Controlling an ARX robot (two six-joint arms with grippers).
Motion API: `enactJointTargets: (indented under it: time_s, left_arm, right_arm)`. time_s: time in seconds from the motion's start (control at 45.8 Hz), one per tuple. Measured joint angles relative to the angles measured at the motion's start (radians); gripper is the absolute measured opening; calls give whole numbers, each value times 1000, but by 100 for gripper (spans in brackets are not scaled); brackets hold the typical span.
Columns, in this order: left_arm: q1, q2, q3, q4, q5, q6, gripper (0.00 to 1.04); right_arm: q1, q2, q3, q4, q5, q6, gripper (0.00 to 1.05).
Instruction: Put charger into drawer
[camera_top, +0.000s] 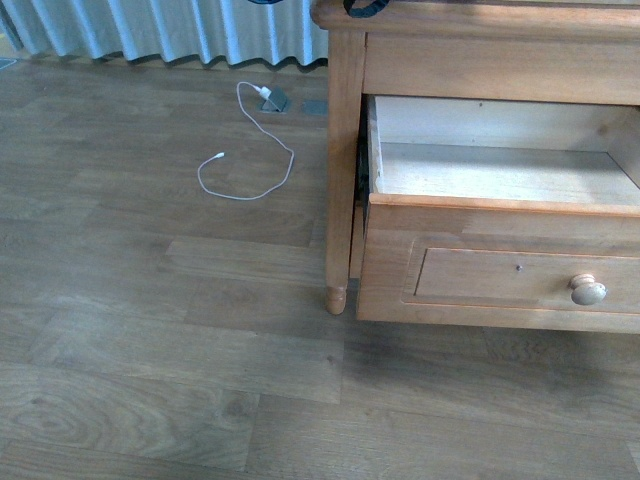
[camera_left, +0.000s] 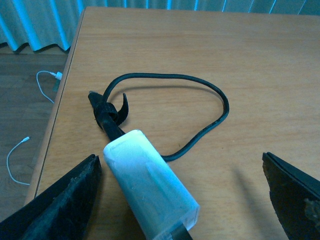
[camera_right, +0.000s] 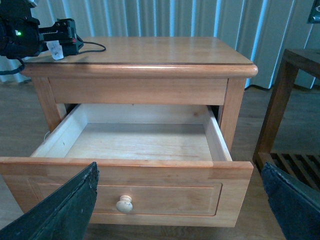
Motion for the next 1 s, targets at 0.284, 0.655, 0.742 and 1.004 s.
enactJointTargets:
  time_s: [0.284, 0.655, 0.742, 1.004]
  left_arm:
    - [-2, 34, 55, -43, -52, 9, 71]
    - [0, 31, 22, -10, -66, 20, 24]
    - [0, 8, -23, 30, -58, 22, 24]
    - [-25, -172, -220, 177, 33, 78, 24]
  right_arm:
    - [0, 0, 0, 0, 0, 0, 96]
    - [0, 0, 0, 0, 0, 0, 96]
    - [0, 0, 0, 0, 0, 0, 96]
    - [0, 0, 0, 0, 0, 0, 96]
